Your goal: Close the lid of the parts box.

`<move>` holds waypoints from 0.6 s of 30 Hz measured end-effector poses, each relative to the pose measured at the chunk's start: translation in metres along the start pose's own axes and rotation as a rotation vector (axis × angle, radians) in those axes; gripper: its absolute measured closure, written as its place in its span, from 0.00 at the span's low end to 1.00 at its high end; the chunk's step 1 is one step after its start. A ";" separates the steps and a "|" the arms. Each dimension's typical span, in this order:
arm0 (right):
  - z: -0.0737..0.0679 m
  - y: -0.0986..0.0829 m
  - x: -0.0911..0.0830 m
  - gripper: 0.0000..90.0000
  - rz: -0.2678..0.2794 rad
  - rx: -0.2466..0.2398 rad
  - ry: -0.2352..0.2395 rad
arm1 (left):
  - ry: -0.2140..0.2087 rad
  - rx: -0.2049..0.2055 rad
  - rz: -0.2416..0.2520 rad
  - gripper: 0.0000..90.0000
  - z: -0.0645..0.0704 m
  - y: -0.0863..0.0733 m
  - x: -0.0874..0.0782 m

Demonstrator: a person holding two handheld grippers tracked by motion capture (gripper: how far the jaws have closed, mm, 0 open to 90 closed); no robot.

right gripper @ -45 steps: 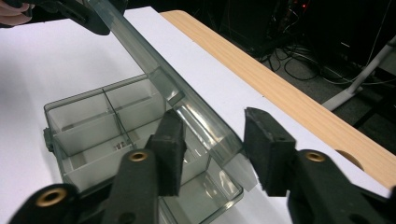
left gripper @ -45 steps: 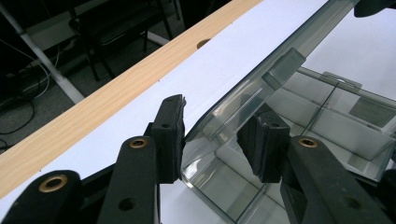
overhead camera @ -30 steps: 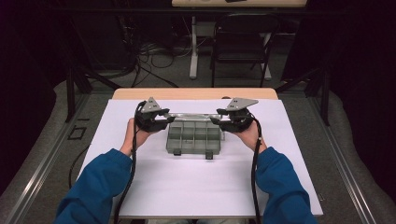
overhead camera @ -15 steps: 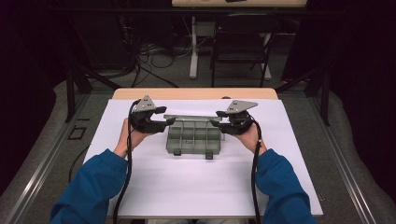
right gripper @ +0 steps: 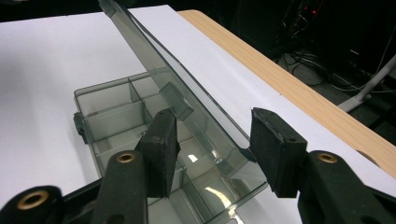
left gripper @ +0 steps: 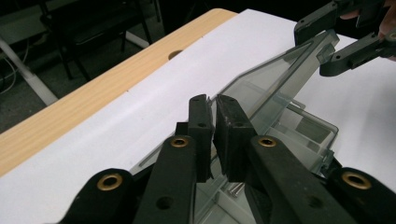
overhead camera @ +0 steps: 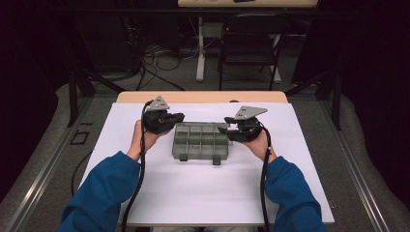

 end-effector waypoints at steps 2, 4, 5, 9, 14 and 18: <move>0.000 -0.001 -0.001 0.51 -0.008 0.002 0.000 | -0.004 0.004 -0.003 0.96 0.001 -0.001 0.000; -0.001 -0.001 -0.002 0.44 -0.012 0.011 -0.004 | -0.008 0.002 -0.005 0.97 0.002 -0.003 0.001; -0.002 -0.002 -0.003 0.40 -0.013 0.015 -0.006 | -0.009 0.001 -0.007 0.97 0.003 -0.004 0.000; -0.007 -0.002 -0.008 0.28 -0.020 0.022 0.015 | -0.008 -0.008 -0.007 0.97 0.003 -0.008 0.000; -0.013 -0.001 -0.019 0.20 -0.048 0.030 0.038 | -0.002 -0.008 -0.010 0.98 0.005 -0.014 -0.001; -0.016 0.004 -0.032 0.21 -0.019 0.040 0.054 | -0.004 -0.010 -0.009 0.98 0.006 -0.017 -0.002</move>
Point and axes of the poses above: each handheld gripper's, and its own axes: x roughly forward along the jaws, y roughly out of its top, z roughly to its right, the point moved 3 cm from there along x, roughly forward along the jaws, and after that the axes turned 11 degrees about x, right-handed, at the moved point
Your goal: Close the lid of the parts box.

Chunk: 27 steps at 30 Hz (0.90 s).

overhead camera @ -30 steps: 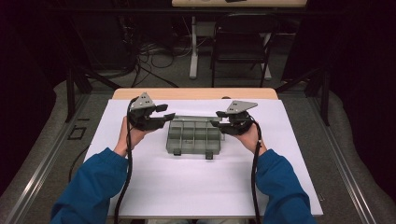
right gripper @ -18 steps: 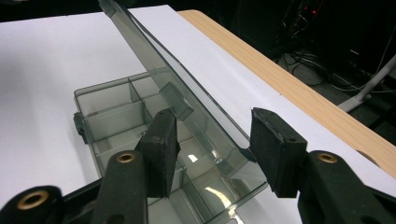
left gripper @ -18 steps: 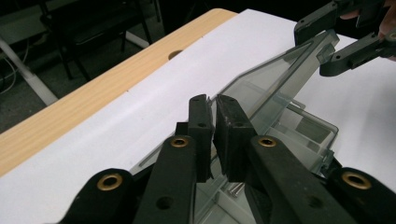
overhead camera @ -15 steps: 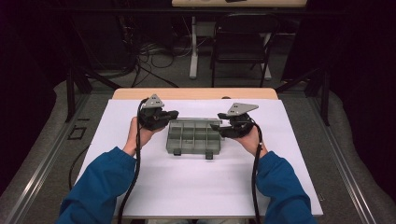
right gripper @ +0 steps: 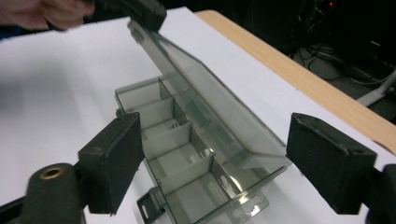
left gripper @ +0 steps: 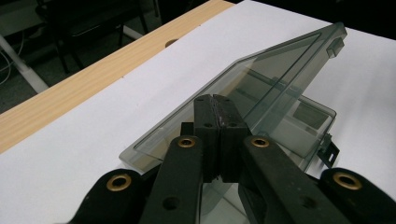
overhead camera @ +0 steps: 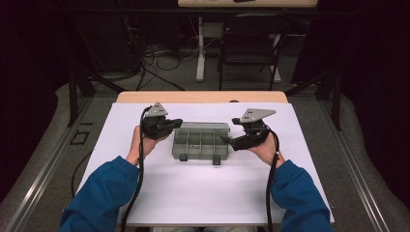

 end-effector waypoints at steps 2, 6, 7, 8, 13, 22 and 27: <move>-0.002 0.004 -0.006 0.25 0.028 0.004 -0.001 | -0.001 -0.001 0.005 0.99 0.002 -0.001 -0.001; -0.008 0.013 -0.014 0.50 0.084 0.010 -0.048 | 0.000 0.002 0.006 0.99 0.004 -0.003 -0.001; -0.010 0.014 -0.014 0.57 0.096 0.005 -0.054 | 0.001 0.005 0.004 0.99 0.004 -0.003 0.000; -0.013 0.015 -0.013 0.63 0.095 -0.001 -0.069 | 0.001 0.003 0.002 0.99 0.005 -0.004 0.000; -0.017 0.014 -0.006 0.90 0.085 -0.024 -0.083 | 0.004 0.008 -0.002 0.99 0.007 -0.006 0.000; -0.015 0.006 0.003 1.00 0.049 -0.021 -0.116 | 0.001 0.010 -0.016 0.99 0.011 -0.013 0.001; -0.016 -0.002 0.013 1.00 0.007 -0.018 -0.123 | 0.004 0.011 -0.023 0.99 0.015 -0.016 0.000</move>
Point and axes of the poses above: each handheld gripper's, and its own axes: x roughly forward along the jaws, y roughly out of its top, z roughly to its right, the point moved 3 cm from there along x, roughly forward along the jaws, and after that the axes turned 11 degrees about x, right-handed, at the moved point
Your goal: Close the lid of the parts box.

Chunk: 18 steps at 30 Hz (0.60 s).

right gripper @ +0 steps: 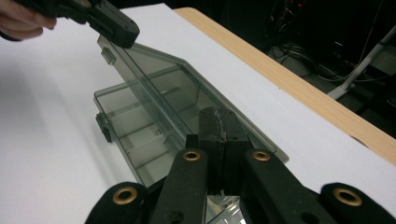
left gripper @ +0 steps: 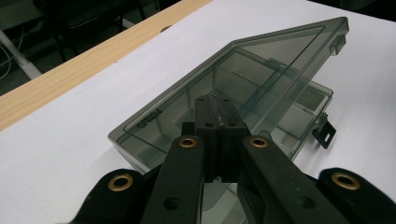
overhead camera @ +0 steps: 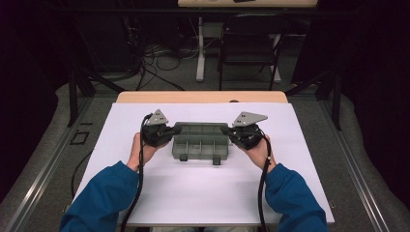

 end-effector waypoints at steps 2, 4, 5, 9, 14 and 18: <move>-0.002 -0.003 0.003 1.00 -0.019 -0.003 0.002 | 0.003 -0.002 0.003 0.99 0.001 -0.002 0.000; -0.004 -0.005 0.007 1.00 -0.032 -0.012 -0.002 | -0.005 -0.007 -0.001 0.99 0.003 -0.005 0.000; -0.004 -0.005 0.008 1.00 -0.040 -0.013 -0.005 | -0.003 -0.007 -0.001 0.99 0.003 -0.006 0.000; -0.006 -0.009 0.012 1.00 -0.063 -0.018 -0.004 | -0.010 -0.013 -0.008 0.99 0.005 -0.011 0.001; -0.008 -0.015 0.014 1.00 -0.083 -0.013 -0.005 | -0.017 -0.022 -0.013 0.99 0.007 -0.014 0.002; -0.008 -0.021 0.016 1.00 -0.104 -0.009 -0.003 | -0.019 -0.023 -0.019 0.99 0.010 -0.018 0.002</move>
Point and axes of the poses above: each handheld gripper's, and its own axes: x roughly forward along the jaws, y roughly out of its top, z roughly to its right, the point moved 3 cm from there along x, roughly forward along the jaws, and after that the axes turned 11 degrees about x, right-handed, at the moved point
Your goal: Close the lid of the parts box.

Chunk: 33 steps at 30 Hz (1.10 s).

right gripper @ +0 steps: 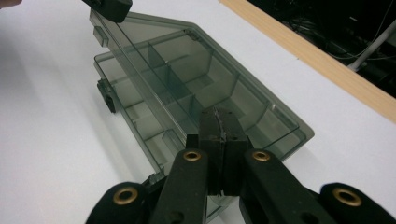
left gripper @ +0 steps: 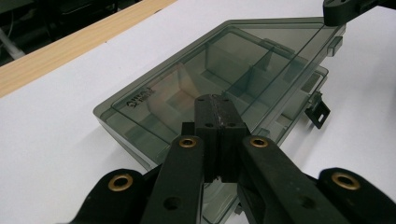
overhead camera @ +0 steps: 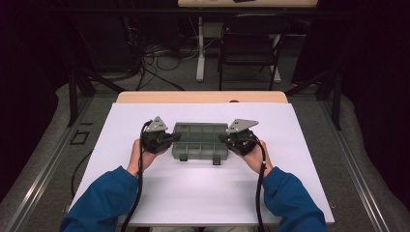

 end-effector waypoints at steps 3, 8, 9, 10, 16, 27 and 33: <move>-0.001 -0.005 0.003 1.00 -0.012 0.003 0.005 | -0.007 -0.006 -0.009 0.99 0.003 -0.004 0.001; -0.004 -0.014 0.008 1.00 -0.047 0.004 0.012 | -0.023 -0.003 -0.040 0.99 0.009 -0.012 0.005; -0.004 -0.016 0.010 1.00 -0.053 0.001 0.012 | -0.022 0.002 -0.048 0.99 0.010 -0.014 0.007; -0.005 -0.018 0.012 1.00 -0.065 -0.002 0.012 | -0.025 0.000 -0.053 0.99 0.010 -0.015 0.008; -0.006 -0.025 0.020 1.00 -0.106 -0.009 0.018 | -0.034 0.018 -0.091 0.99 0.016 -0.024 0.017; 0.002 -0.033 0.027 1.00 -0.100 0.060 0.033 | -0.028 -0.012 -0.093 0.99 0.012 -0.028 0.018; 0.004 -0.033 0.028 1.00 -0.091 0.077 0.038 | -0.019 -0.016 -0.080 0.99 0.012 -0.029 0.019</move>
Point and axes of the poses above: each handheld gripper's, and its own axes: x roughly forward along the jaws, y roughly out of its top, z roughly to its right, the point moved 3 cm from there along x, roughly forward along the jaws, and after that the axes turned 11 degrees about x, right-handed, at the moved point
